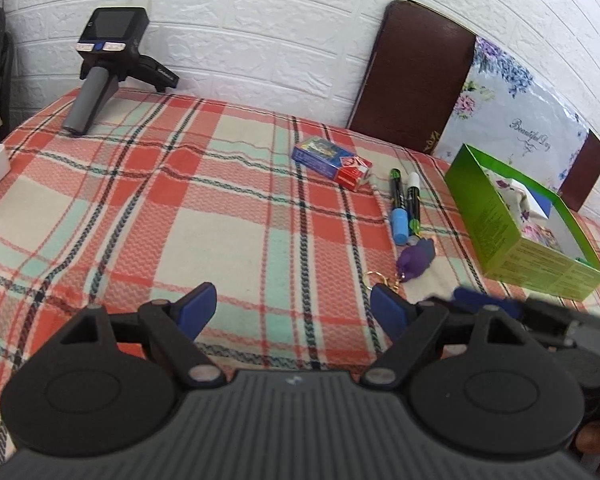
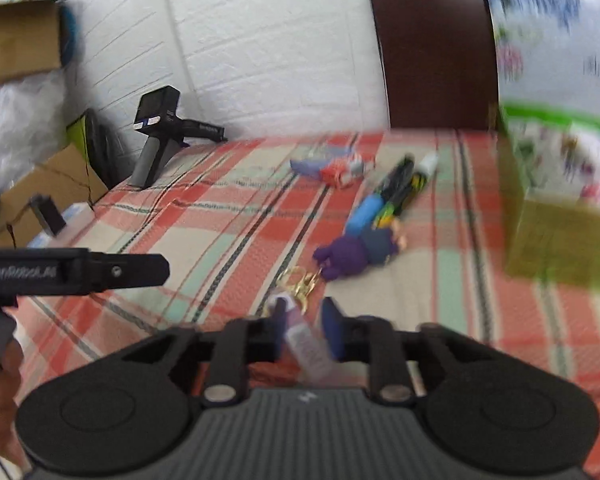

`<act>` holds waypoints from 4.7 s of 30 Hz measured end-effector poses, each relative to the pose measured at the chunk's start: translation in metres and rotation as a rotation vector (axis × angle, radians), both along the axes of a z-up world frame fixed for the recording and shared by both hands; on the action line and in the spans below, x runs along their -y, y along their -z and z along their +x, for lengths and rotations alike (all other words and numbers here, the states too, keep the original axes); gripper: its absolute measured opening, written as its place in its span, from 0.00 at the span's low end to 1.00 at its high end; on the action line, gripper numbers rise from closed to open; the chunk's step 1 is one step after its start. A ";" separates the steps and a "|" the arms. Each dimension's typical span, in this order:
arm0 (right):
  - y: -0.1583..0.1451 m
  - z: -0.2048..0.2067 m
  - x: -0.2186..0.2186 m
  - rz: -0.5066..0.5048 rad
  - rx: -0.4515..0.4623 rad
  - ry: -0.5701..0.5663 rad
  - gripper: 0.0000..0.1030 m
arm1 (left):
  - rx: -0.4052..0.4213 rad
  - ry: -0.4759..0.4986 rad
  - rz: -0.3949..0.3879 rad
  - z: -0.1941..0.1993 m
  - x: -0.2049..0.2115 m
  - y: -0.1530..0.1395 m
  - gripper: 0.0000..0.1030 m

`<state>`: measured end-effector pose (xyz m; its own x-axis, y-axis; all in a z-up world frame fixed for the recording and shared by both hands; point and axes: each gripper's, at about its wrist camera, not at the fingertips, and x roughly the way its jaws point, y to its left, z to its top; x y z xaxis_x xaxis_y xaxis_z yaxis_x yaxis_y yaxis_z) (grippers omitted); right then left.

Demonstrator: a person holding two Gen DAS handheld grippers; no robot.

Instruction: Organize objects

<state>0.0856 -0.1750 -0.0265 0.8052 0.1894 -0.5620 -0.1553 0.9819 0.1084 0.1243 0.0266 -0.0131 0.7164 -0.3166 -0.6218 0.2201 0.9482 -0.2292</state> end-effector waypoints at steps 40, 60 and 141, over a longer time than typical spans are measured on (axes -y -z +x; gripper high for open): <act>0.024 -0.043 -0.018 -0.066 -0.058 -0.127 0.63 | -0.156 0.270 0.021 0.009 0.043 0.027 0.30; 0.025 -0.019 -0.061 -0.060 -0.021 -0.267 0.37 | -0.149 0.147 -0.028 -0.002 0.013 0.006 0.25; -0.071 -0.078 0.066 0.129 0.193 0.353 0.66 | 0.157 0.033 0.250 -0.027 0.068 -0.038 0.74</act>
